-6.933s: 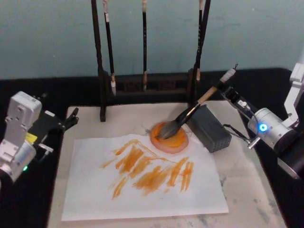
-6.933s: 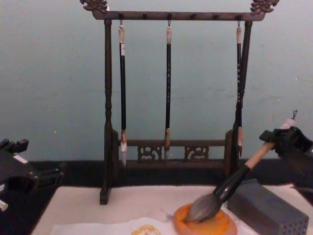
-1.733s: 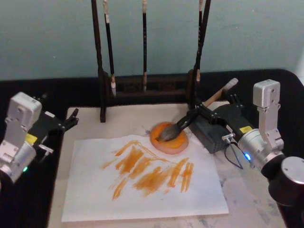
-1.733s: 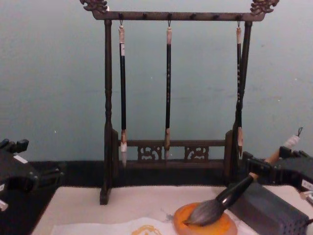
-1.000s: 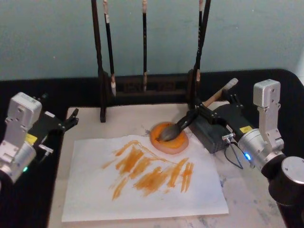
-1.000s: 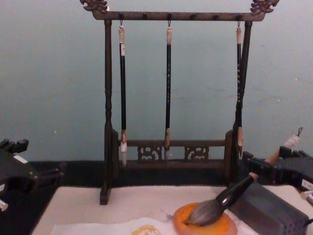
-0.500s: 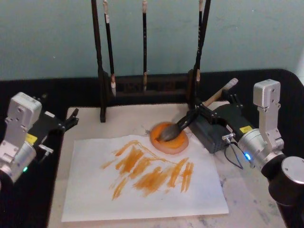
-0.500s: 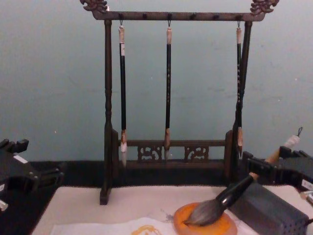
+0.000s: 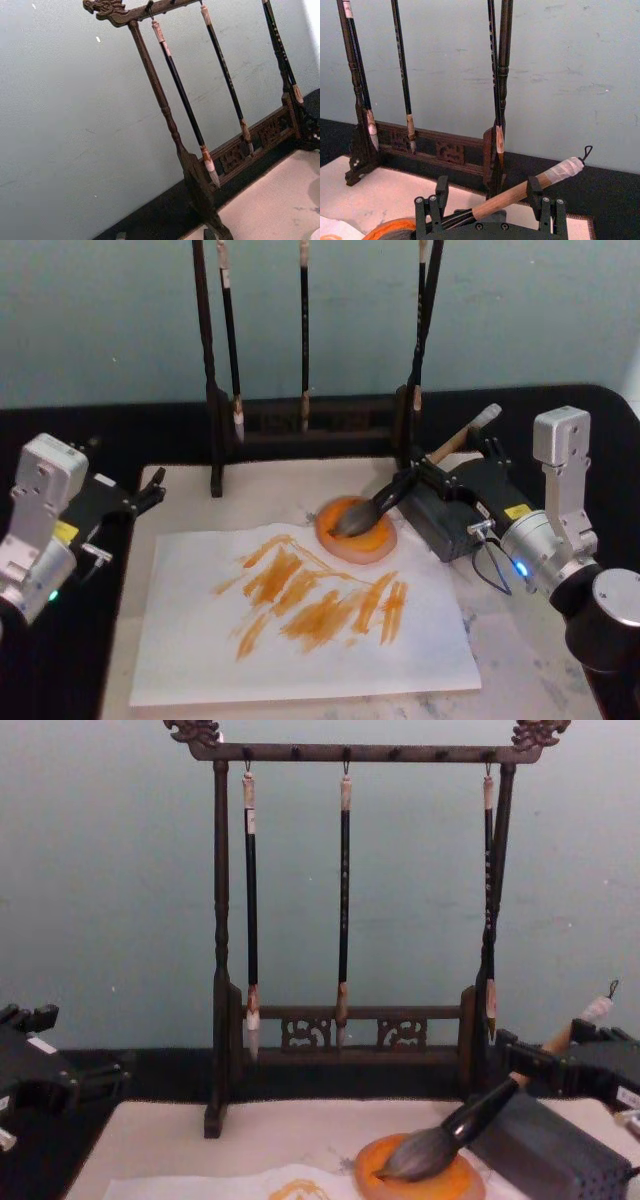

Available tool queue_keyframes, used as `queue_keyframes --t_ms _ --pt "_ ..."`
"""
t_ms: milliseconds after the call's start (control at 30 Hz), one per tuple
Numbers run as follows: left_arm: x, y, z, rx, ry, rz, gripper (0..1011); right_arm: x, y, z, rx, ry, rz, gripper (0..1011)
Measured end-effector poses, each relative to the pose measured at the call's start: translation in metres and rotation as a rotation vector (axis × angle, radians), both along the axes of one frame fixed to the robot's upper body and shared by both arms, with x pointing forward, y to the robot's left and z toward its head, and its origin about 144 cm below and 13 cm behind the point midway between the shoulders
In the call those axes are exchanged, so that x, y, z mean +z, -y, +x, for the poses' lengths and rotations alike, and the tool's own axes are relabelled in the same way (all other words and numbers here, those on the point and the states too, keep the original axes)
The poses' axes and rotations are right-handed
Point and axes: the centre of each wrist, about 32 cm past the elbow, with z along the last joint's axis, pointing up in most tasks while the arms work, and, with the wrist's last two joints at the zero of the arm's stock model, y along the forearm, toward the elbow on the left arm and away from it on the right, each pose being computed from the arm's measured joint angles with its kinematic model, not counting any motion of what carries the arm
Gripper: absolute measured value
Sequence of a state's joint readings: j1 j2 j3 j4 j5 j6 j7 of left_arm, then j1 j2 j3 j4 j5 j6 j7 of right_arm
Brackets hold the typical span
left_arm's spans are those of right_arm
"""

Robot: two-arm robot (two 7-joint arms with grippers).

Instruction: Pick up the brush from the inkstone, write on the paper, then place the brush back to its original position.

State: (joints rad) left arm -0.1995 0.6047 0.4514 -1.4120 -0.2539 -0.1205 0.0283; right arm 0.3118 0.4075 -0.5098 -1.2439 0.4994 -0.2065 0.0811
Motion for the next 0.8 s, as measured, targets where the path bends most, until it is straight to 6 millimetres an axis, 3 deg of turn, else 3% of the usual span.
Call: queue_keyframes --t_ms 800 --pt "0.0 0.0 0.0 0.0 0.0 0.0 1001 0.0 0.0 0.0 0.0 0.0 0.0 1000"
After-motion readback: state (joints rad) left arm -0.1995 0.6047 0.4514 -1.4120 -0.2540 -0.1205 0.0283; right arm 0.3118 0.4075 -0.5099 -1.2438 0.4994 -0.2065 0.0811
